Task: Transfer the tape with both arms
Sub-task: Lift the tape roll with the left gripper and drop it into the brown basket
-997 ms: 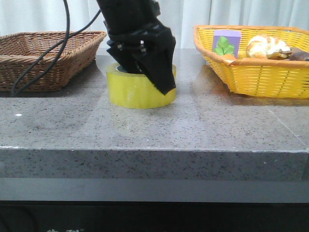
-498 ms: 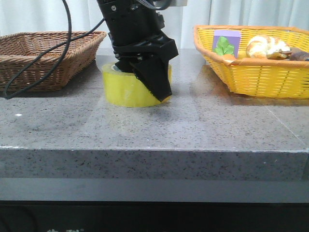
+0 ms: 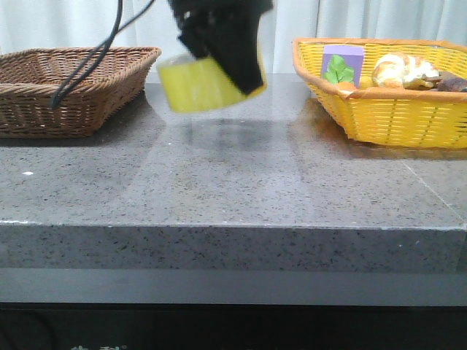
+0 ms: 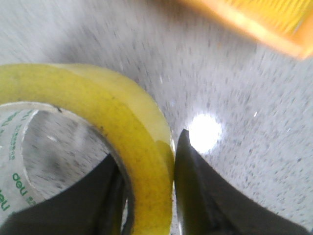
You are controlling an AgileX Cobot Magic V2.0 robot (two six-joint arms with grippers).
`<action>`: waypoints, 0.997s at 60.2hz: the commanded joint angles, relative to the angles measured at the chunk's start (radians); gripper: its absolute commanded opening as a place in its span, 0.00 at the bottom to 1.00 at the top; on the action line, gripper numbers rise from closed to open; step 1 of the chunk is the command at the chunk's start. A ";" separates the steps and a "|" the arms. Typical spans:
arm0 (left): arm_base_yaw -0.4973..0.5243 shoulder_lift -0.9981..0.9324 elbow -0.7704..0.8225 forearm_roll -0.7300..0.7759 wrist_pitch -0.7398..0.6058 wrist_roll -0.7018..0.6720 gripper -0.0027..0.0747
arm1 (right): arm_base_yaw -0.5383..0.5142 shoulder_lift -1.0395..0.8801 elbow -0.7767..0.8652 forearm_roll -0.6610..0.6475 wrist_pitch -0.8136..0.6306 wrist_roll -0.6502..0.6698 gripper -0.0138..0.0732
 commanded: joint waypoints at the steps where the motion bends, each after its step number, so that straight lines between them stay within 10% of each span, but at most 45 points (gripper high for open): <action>1: 0.000 -0.056 -0.103 -0.014 -0.015 -0.007 0.28 | -0.006 -0.003 -0.026 0.007 -0.075 -0.006 0.63; 25: 0.050 -0.057 -0.282 0.015 0.062 -0.007 0.12 | -0.006 -0.003 -0.026 0.007 -0.075 -0.006 0.63; 60: 0.442 -0.022 -0.220 0.009 0.058 -0.036 0.11 | -0.006 -0.003 -0.026 0.007 -0.075 -0.006 0.63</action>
